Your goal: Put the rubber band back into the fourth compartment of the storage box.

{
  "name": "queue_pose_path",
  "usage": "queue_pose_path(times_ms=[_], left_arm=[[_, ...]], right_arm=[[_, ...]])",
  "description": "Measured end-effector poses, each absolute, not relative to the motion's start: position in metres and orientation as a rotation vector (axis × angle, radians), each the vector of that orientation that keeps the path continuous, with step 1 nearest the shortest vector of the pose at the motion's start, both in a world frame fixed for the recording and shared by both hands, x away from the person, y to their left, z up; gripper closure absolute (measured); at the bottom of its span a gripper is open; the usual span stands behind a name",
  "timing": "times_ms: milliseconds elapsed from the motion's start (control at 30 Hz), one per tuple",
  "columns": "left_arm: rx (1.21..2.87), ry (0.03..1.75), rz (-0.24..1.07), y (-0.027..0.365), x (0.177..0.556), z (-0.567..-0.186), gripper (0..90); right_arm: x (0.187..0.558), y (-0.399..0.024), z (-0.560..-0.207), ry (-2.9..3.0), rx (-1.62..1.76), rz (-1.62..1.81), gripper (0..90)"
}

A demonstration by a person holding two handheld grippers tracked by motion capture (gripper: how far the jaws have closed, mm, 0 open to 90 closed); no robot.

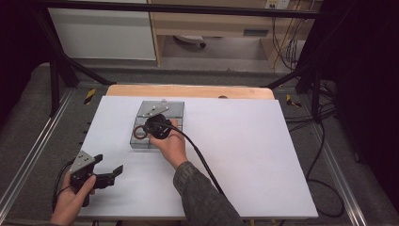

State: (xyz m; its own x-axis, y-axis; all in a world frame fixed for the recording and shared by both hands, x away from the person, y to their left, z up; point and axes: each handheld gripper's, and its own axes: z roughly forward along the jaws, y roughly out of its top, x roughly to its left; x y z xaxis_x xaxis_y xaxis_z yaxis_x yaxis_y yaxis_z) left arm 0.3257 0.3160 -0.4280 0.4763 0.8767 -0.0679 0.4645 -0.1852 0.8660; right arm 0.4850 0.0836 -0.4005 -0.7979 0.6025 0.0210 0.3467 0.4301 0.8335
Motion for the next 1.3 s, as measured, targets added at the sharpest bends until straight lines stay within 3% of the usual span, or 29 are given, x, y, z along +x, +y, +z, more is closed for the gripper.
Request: queue_pose_path(times_ms=[1300], left_arm=[[1.83,1.125,0.571,0.315,0.326,-0.428,6.7]], right_arm=[[0.481,0.094,-0.41,2.438,0.784,1.238,84.5]])
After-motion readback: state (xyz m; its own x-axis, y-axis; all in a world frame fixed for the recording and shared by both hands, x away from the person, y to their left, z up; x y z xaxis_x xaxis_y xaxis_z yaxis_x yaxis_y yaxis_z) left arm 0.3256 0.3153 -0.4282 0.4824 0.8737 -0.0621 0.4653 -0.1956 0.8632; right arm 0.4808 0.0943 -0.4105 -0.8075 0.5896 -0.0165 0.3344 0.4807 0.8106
